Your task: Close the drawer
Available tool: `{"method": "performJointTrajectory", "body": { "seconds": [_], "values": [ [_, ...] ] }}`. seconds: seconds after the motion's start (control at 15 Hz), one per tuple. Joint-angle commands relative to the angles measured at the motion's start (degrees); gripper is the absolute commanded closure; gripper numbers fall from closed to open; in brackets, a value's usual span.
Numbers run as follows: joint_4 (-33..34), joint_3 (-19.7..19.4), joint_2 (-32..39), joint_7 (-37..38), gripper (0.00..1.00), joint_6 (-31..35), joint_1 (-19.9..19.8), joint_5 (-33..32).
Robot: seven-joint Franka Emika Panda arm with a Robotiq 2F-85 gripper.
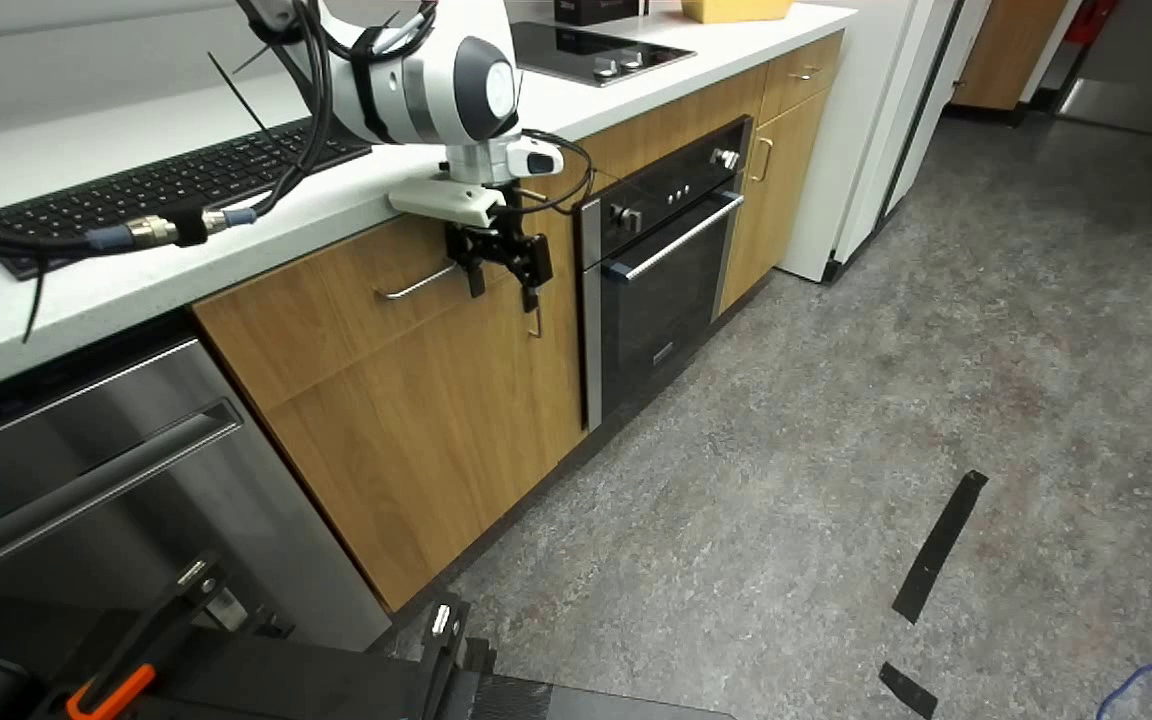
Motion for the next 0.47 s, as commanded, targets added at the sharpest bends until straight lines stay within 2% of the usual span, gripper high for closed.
{"method": "performJointTrajectory", "body": {
  "seconds": [0.0, 0.07, 0.4],
  "values": [
    [3.5, -1.4, 2.0, -1.4, 0.0, -2.6, 1.1, 0.4],
    [1.0, -1.2, 0.8, -0.7, 0.0, -0.6, 1.2, 1.0],
    [1.2, -1.4, 1.0, -0.9, 0.0, -0.6, 1.1, 1.0]
  ]
}}
